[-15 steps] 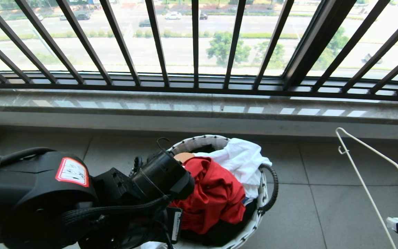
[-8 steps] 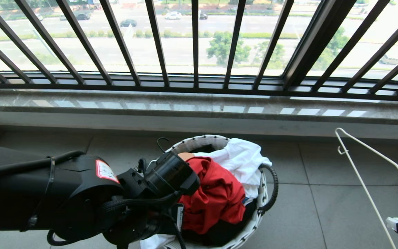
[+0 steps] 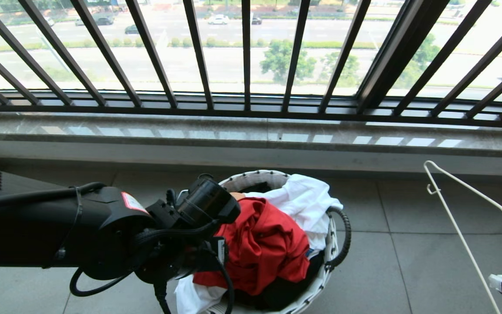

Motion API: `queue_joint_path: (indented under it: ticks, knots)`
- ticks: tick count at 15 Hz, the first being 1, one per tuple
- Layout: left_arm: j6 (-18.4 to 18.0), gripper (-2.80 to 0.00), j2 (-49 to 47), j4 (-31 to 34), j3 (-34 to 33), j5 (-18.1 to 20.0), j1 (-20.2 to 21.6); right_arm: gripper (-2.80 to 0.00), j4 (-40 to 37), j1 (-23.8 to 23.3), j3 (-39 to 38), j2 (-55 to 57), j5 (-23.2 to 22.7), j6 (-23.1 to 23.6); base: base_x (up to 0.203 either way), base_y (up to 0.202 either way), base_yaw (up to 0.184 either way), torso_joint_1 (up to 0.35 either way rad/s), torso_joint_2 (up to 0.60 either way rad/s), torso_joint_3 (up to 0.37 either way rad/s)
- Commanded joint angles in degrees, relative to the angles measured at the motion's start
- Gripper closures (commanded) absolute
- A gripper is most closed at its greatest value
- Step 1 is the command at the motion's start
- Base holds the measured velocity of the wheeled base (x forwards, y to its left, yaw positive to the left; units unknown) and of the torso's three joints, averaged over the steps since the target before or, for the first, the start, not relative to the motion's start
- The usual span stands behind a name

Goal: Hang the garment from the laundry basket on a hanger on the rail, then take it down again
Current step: Pick up clothes from the basket

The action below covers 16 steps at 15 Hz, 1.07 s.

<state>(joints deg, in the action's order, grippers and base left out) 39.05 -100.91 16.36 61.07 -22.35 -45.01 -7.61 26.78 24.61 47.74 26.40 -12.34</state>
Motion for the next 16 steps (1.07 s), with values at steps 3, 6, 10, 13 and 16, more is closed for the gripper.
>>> queue_joint_path:
  ticks: [3,6,10,13,16]
  knots:
    - [-0.2,-2.8,1.7,0.1,0.4,0.9,0.4,0.0,0.0,0.0,-0.4,-0.1,0.1,-0.1,0.0,0.0,0.0,0.0,0.0,0.0]
    - [-0.6,-2.8,-1.1,0.0,0.5,0.4,2.0,0.0,-0.1,0.0,-0.4,-0.9,0.3,-0.1,0.0,0.0,0.0,0.0,0.0,0.0]
    - [-0.6,-2.8,-3.2,0.0,0.5,-0.1,3.8,0.0,-0.4,0.0,-0.6,-2.2,0.3,-0.1,0.0,0.0,0.0,0.0,0.0,0.0]
    - [-0.6,-2.8,-3.9,0.0,0.2,-2.1,3.7,0.0,-0.5,0.0,-0.6,-2.6,0.4,0.0,0.0,0.0,0.0,0.0,0.0,0.0]
    - [-0.3,-2.8,-4.5,-1.5,1.0,-1.6,3.7,0.0,-0.5,0.0,-0.7,-2.7,0.4,-0.1,0.0,0.0,0.0,0.0,0.0,0.0]
